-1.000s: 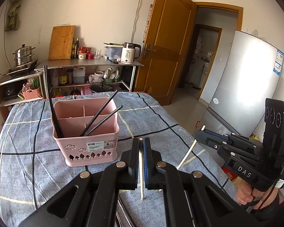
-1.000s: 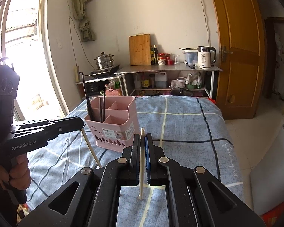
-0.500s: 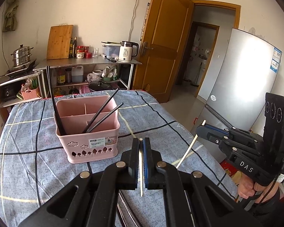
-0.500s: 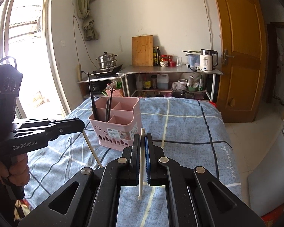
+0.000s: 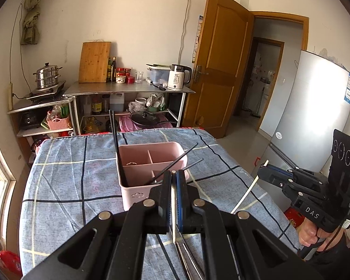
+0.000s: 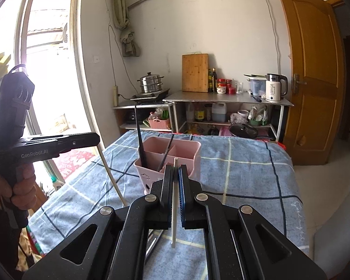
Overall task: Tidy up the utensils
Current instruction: 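Lift the wooden chopstick with the right gripper over the pink basket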
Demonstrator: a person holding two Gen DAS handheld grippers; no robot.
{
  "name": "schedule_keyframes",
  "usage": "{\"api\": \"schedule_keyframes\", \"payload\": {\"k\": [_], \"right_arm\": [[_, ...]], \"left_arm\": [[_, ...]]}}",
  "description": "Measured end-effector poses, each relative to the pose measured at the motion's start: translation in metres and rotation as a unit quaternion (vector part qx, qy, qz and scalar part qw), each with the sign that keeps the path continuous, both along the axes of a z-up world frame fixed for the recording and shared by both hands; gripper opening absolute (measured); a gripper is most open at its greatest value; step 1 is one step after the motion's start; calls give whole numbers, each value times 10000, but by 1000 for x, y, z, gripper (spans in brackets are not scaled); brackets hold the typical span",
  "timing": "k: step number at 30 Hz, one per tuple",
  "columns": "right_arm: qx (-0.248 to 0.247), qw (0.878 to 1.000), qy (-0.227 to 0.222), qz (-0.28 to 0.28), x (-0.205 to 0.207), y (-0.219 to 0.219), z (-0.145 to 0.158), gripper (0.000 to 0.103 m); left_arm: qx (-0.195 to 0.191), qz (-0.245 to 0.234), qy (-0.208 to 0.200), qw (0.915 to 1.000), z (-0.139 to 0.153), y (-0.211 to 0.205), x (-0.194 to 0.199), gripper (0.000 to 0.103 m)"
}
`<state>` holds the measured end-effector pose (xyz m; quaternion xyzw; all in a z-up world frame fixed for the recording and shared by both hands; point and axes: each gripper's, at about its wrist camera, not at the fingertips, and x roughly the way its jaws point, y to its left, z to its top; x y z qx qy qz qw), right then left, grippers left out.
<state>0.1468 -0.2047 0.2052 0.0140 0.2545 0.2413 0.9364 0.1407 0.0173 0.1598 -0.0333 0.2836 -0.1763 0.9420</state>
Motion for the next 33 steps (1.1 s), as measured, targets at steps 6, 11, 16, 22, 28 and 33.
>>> {"api": "schedule_keyframes", "payload": {"k": [6,11,16,22,28,33], "right_arm": [[172,9995,-140,212,22,29,14,5],[273,9989,-297,248,42,46,30,5],[395,9978,-461,264,59,58,44,5],[520,9962,-674,163,81,68,52,5],[527,9962,-688,14,102,76,38,5],[410,9981,-456,-54,117,81,15,5]], "left_arm": [[68,98,-141,9998,17,14,16,4],[44,161,-285,9995,37,25,31,4],[-2,265,-426,9987,55,36,49,4],[16,391,-587,9975,62,41,69,4],[39,447,-552,9975,43,46,91,4],[86,427,-262,9987,14,47,104,4]]}}
